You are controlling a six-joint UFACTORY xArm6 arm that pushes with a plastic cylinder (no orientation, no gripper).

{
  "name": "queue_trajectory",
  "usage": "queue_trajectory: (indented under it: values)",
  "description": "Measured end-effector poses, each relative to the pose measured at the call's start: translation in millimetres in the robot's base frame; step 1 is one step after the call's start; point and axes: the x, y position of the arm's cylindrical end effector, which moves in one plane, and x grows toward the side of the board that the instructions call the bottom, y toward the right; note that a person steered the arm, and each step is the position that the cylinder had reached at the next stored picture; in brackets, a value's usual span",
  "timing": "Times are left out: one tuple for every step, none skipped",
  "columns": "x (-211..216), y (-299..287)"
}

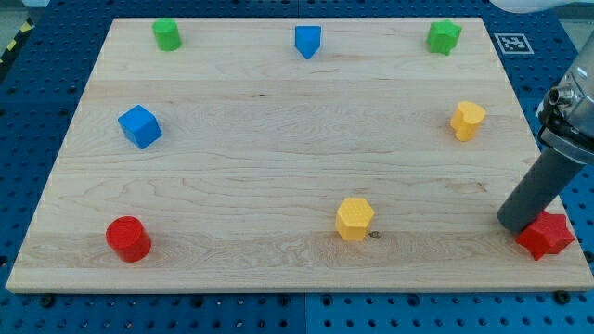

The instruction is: Move your arm to the yellow hexagon

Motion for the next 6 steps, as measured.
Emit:
queue_trajectory:
  values:
    - [-2.0,-1.3]
    - [-11.6,-36.1]
    - [-12.4,-49.2]
    - [-21.2,-57.2]
    - [-51.8,-99.4]
    - [-61.4,-164.6]
